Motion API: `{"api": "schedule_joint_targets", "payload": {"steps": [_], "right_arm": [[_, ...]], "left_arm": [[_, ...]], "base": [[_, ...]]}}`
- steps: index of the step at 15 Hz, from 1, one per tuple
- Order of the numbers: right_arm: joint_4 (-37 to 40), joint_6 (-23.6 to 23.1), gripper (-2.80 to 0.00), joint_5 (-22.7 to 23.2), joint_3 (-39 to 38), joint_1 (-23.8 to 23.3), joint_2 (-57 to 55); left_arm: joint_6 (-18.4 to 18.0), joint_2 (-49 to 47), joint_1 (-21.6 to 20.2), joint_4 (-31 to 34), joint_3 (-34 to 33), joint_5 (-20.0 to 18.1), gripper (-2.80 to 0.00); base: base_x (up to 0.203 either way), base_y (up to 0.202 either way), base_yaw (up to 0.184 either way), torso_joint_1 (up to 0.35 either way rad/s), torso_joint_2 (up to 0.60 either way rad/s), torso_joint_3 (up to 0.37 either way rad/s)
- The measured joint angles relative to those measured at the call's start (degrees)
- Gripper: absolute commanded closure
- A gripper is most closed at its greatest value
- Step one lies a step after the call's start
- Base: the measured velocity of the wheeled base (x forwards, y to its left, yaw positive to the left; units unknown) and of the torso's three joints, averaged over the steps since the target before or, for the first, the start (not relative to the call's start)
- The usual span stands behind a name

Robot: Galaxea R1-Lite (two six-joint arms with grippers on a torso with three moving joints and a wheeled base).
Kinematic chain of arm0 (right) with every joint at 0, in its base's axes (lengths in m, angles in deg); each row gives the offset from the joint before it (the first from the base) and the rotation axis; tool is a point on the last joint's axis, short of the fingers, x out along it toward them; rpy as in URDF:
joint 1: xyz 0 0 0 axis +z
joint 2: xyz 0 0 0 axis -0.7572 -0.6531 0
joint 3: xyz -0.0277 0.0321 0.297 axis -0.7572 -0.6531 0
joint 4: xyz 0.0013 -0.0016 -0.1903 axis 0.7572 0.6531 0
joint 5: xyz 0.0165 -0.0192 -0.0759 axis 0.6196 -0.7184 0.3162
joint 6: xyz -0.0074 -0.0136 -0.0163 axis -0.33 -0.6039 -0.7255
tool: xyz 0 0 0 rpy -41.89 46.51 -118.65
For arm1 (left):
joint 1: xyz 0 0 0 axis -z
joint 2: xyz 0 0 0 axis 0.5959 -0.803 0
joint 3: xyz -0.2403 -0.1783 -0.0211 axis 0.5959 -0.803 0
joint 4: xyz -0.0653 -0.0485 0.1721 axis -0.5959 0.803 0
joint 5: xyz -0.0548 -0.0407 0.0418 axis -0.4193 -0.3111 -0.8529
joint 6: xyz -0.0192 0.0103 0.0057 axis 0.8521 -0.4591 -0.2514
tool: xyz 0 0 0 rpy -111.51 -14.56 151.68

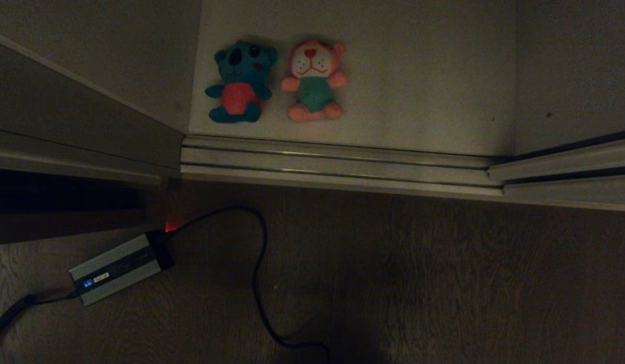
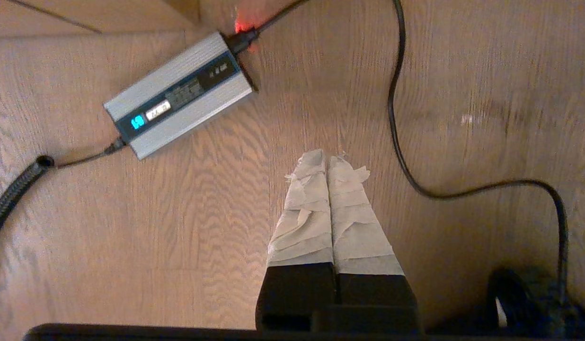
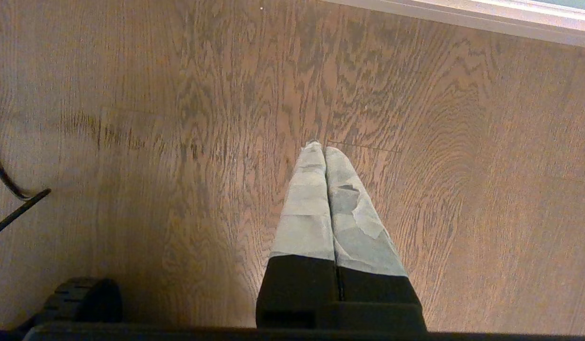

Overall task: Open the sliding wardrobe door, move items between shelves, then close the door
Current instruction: Place the pink doll on the lower shelf

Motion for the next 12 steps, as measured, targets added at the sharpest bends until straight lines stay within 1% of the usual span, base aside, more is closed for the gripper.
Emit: {"api": "schedule_joint_targets", "payload": {"steps": [4, 6, 12], "right_arm": [[0.0, 0.0, 0.00, 0.0, 0.0, 0.0, 0.0], [0.0, 0.0, 0.00, 0.0, 0.0, 0.0, 0.0], [0.0, 0.0, 0.00, 0.0, 0.0, 0.0, 0.0]], "left_arm": [[0.0, 1.2, -0.1, -2.1, -1.4, 0.4, 0.00], [0.0, 1.4, -0.1, -2.1, -1.6, 0.5, 0.00], [0.2, 1.5, -0.1, -2.1, -1.7, 0.4, 0.00]], "base": [[0.000, 0.000, 0.000, 0.000, 0.00, 0.000], [0.000, 0.000, 0.000, 0.000, 0.00, 0.000], [0.000, 0.000, 0.000, 0.004, 0.00, 0.163]]}}
